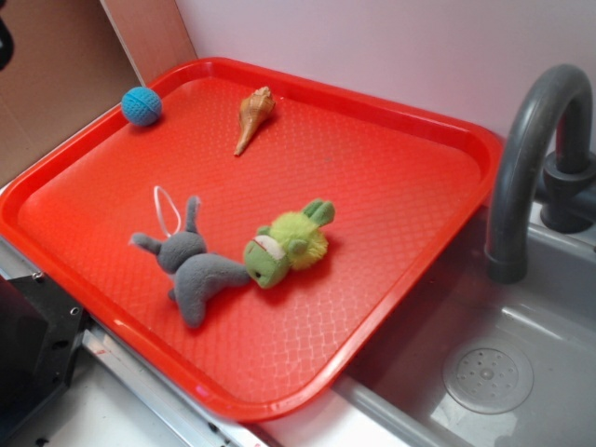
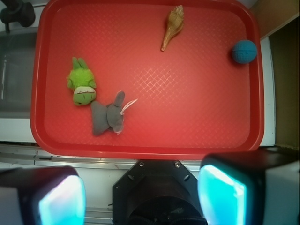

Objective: Grab the gray animal.

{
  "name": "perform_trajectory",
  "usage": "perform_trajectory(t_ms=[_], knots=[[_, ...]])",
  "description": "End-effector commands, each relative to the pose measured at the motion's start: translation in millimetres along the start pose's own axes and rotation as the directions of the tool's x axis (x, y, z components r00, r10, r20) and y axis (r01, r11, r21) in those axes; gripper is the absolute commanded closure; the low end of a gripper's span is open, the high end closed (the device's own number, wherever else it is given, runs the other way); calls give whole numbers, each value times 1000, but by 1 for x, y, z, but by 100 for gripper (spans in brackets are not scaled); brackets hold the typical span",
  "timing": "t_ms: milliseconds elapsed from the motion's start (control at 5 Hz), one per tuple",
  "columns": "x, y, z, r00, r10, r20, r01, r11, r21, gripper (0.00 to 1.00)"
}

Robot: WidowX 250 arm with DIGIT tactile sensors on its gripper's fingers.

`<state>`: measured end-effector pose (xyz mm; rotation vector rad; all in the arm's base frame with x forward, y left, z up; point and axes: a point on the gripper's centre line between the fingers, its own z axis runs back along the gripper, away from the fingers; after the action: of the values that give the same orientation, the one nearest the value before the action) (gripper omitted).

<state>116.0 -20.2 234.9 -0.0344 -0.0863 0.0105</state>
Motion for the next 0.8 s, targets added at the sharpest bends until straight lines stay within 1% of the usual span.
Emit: perform_trajectory(t_ms=[0,200,400,600], knots=[[0,0,0,1000,0,0,0,1000,0,0],[10,1,-10,968,-248,-38,249,968,9,0],[17,-6,-19,875,-481,-48,482,876,8,0],[24,-19,-25,729,-683,-52,683,730,-17,0]])
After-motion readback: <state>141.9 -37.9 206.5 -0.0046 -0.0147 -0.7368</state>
